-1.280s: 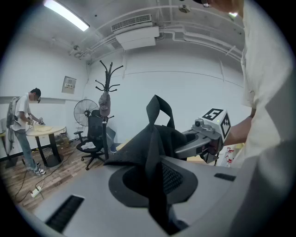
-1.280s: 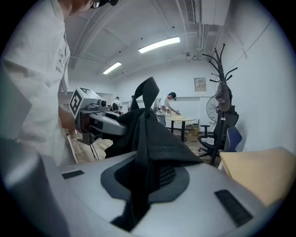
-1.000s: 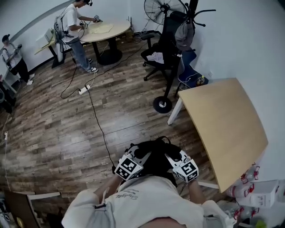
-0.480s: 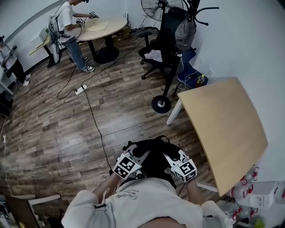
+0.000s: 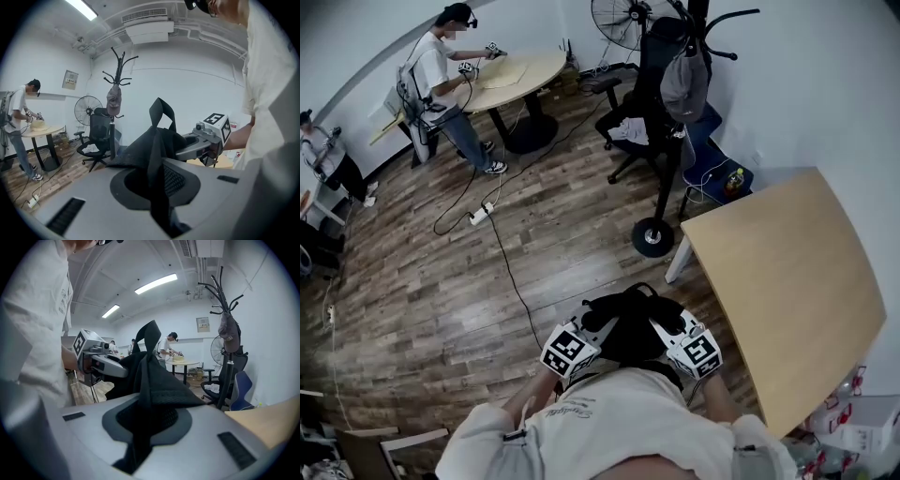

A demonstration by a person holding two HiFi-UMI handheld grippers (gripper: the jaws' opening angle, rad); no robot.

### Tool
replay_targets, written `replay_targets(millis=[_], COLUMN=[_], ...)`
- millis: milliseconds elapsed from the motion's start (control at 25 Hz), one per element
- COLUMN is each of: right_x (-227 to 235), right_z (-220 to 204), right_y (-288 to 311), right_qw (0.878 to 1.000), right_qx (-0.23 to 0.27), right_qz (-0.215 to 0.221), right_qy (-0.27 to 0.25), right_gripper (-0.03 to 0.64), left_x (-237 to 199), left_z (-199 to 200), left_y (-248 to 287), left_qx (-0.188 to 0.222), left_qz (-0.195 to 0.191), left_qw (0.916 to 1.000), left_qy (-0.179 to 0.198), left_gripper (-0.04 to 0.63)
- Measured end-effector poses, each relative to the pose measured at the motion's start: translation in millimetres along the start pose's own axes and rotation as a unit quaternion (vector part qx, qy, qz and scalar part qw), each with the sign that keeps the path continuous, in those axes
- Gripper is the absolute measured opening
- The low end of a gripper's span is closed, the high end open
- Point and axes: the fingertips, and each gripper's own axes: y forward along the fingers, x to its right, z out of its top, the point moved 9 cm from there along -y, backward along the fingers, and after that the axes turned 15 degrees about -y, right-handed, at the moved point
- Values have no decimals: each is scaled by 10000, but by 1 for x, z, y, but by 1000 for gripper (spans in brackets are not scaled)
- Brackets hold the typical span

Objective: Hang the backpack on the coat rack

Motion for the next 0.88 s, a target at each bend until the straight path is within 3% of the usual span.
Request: replay_targets(millis=[240,440,880], right_x=[66,107,165], right_z=[0,1,8], right_y=[18,35,92], right_qw=[9998,9997,9979], right_qx=[129,114,-307], right_qz=[-78,-108,-509], right_qy=[-164,-176,244], right_gripper=[29,29,29], left_x=[-30,-56,-139], left_z=[41,67,113], left_y=[48,77,124], left_qx=[107,129,-149], left_qz=[9,-66,-630], left_qw=[9997,9998,9978], left_qy=[225,168,147], left_gripper=[41,41,41])
